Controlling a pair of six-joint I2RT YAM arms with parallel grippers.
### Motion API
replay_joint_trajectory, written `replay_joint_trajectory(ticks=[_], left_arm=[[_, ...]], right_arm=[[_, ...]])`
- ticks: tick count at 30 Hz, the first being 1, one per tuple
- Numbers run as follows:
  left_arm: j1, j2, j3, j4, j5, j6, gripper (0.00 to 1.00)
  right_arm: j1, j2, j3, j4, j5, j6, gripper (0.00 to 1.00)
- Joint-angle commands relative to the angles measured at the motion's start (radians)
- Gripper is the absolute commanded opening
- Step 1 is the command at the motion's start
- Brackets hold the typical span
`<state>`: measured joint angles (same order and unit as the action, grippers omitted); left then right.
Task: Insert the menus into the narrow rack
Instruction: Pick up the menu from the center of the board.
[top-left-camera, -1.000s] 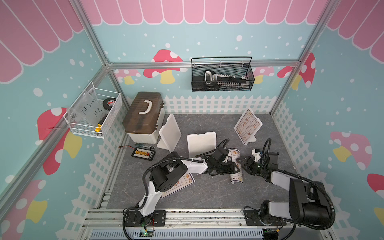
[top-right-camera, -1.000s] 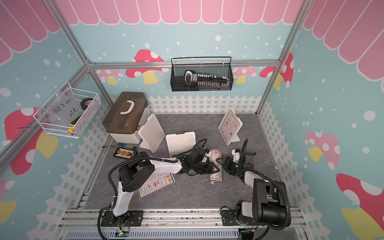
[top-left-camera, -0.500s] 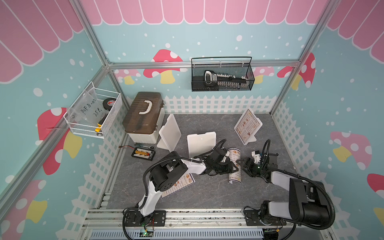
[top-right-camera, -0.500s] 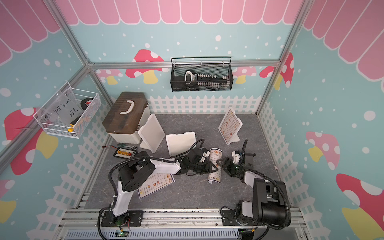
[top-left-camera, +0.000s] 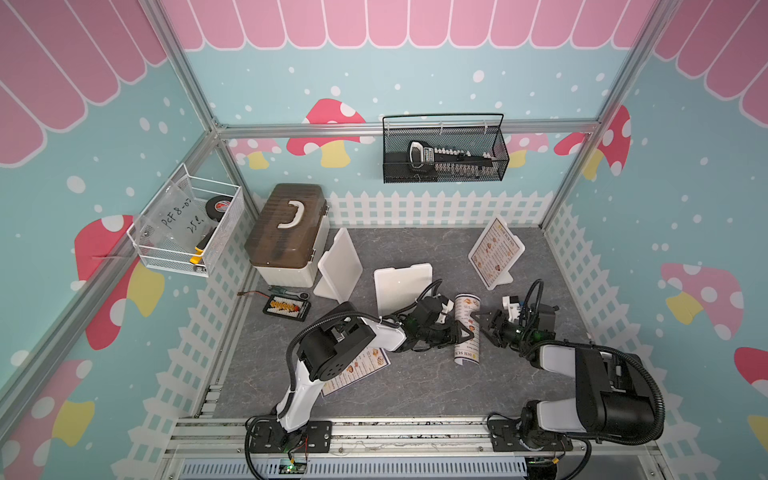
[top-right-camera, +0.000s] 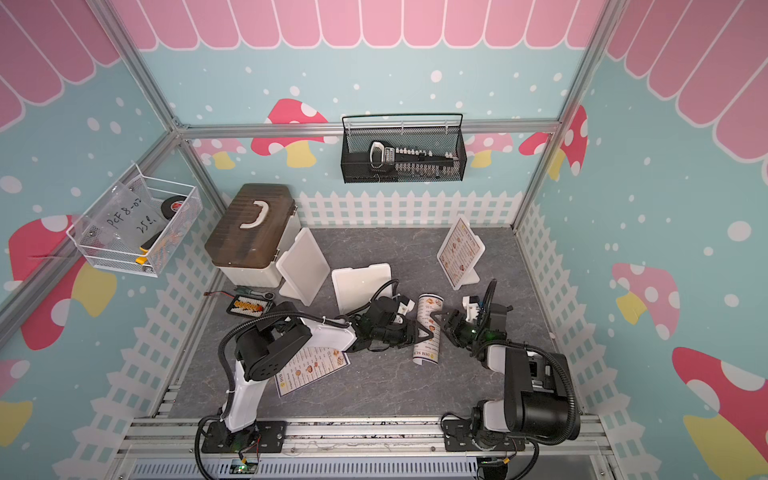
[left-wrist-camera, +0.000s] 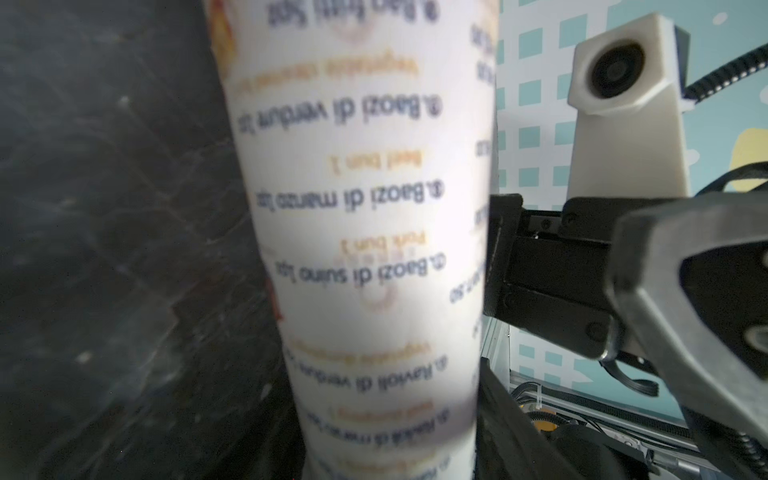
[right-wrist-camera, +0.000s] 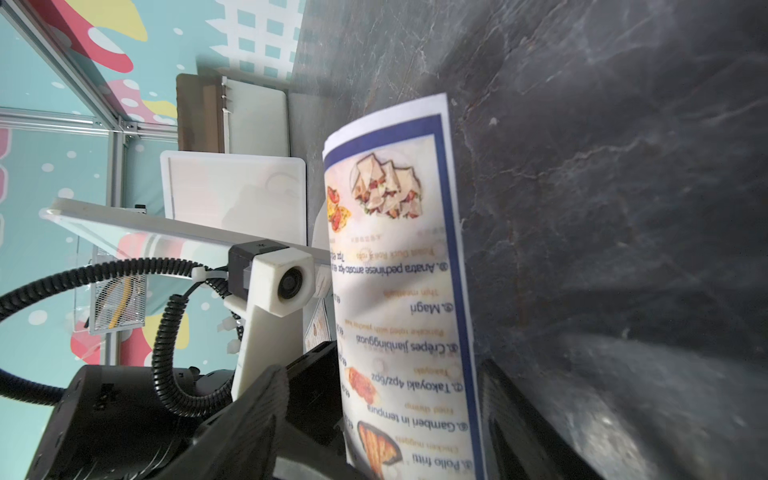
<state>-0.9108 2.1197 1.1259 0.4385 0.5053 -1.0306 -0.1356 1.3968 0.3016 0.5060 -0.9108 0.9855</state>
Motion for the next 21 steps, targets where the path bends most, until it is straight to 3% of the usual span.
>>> replay_joint_trajectory(ticks=[1, 10, 21], left_arm=[[0.009, -0.025, -0.022, 0.046, -0.007, -0.023, 0.59], [0.018, -0.033, -0.054, 0.096, -0.011, -0.042, 0.59], [0.034, -0.054, -0.081, 0.229, 0.076, -0.052, 0.54]], right_arm=[[0.005, 0.003, -0.013, 0.093, -0.043, 0.055, 0.69], [0.005, -0.014, -0.024, 0.095, -0.054, 0.047, 0.58], [0.007, -0.034, -0.026, 0.112, -0.081, 0.046, 0.49]])
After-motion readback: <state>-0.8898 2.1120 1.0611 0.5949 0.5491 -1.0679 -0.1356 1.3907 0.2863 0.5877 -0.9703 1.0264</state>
